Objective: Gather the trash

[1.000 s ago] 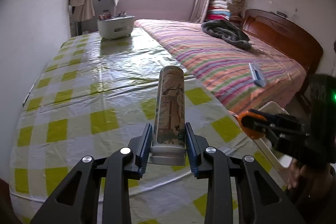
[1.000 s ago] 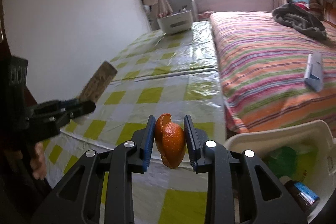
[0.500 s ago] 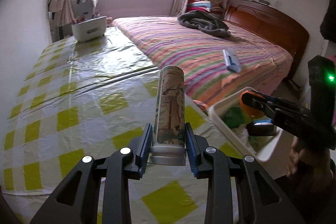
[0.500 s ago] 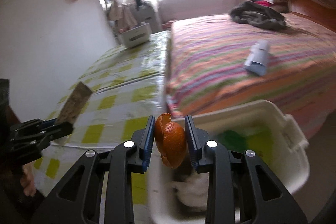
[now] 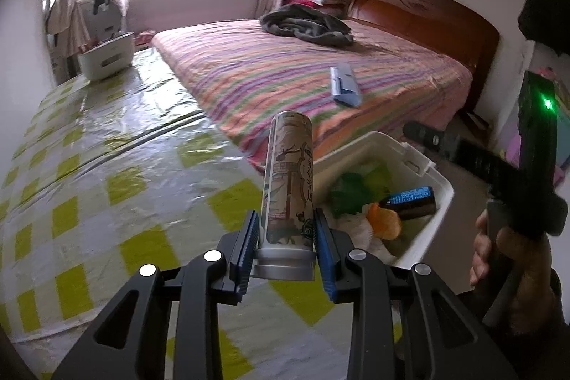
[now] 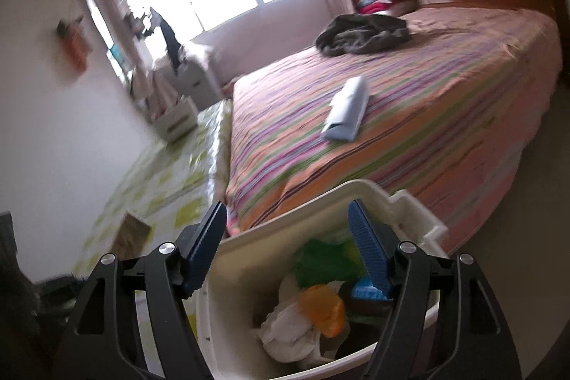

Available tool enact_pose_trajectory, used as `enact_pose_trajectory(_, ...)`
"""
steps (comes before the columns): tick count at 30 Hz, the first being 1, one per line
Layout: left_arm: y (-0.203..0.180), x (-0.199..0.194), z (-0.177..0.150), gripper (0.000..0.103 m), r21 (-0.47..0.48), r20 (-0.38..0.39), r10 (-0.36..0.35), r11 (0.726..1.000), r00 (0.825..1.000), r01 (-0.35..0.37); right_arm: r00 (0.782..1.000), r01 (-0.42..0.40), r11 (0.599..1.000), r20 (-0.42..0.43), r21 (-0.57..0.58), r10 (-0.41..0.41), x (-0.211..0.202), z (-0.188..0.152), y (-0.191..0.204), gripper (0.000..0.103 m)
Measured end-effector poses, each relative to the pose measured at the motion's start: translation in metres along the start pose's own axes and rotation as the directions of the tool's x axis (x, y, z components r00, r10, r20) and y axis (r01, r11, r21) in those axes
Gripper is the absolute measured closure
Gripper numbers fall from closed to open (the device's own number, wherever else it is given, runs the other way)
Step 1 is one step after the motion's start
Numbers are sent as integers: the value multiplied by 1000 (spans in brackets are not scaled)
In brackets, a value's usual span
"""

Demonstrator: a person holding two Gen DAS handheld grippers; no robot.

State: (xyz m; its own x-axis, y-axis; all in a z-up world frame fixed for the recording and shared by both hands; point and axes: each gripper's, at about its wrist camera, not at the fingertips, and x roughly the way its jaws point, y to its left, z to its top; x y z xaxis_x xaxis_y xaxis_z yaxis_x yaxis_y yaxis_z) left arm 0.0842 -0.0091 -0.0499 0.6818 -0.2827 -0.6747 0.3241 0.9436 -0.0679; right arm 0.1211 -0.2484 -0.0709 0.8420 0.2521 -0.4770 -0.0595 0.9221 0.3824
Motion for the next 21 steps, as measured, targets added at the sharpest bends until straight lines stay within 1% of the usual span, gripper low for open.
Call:
enact_pose_trajectory(6,-29,14,5,73,44,-26,-30,999,999,32,997,22,996,77,85,-29,-14,2,-20,30)
enact_pose_trajectory(13,-58,35,15,72,75,-71,-62,995,996,68,993,21,990,113,138,-37,-17,1,-31,30)
enact_pose_trajectory(18,-77,46,28,72,112,-70,-54,992,996,62,990,14,984,133,175,-38,-28,-2,-40,30)
enact_pose_trajectory(19,-81,48,32,71,117,-71,-54,991,996,62,990,11,983,140,182,-36,-31,-3,-41,30)
enact_pose_trajectory(21,-89,53,38,51,127,-77,-52,990,996,62,988,9,982,149,191,-38,-36,-3,-45,29)
